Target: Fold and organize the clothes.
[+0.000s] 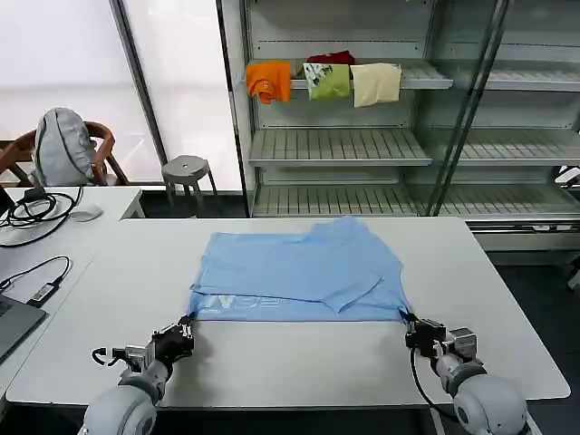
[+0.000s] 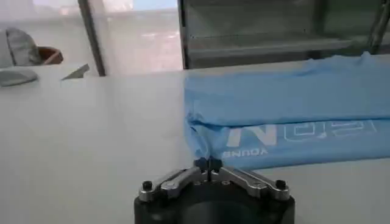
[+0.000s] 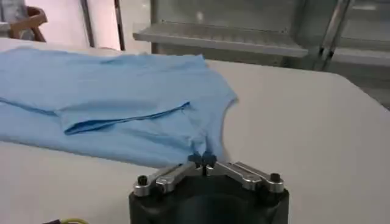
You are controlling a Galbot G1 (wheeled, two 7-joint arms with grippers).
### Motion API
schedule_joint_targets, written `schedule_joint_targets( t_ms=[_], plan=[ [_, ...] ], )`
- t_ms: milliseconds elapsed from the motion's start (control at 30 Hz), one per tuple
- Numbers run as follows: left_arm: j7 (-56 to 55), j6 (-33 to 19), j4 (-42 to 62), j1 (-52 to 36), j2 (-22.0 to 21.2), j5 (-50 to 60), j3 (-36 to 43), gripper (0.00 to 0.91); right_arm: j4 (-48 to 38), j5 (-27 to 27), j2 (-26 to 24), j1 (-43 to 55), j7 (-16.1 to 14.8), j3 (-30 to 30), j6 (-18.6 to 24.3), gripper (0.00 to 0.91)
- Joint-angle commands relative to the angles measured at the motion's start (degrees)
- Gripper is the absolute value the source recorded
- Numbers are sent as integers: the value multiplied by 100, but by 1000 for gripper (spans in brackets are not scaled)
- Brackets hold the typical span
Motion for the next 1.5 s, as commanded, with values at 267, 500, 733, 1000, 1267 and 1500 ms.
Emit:
schedule_joint_targets(
  t_ms=[267, 500, 733, 1000, 1267, 1500],
  plan=[
    [61, -390, -1434, 2432, -97, 422, -609, 20, 1483, -589, -6, -2290, -122, 778, 309, 0],
    [104, -628, -1453, 2883, -94, 476, -954, 20, 1562, -707, 32, -2438, -161, 774, 399, 0],
    [21, -452, -1703, 3194, -130, 878, -864, 907, 1506, -656, -18, -2390, -333, 764, 338, 907],
    [76, -220, -2499, 3380, -142, 949, -1210, 907, 2128, -293, -28, -2580, -514, 1174, 238, 907],
    [-463, -395, -2324, 1698, 142, 488, -1570, 907, 2032, 143, -30, -1241, -128, 951, 185, 907],
    [-1, -575, -1660, 717, 362, 110, -1410, 907, 974, -224, 121, 793, 225, -364, 10, 907]
  ],
)
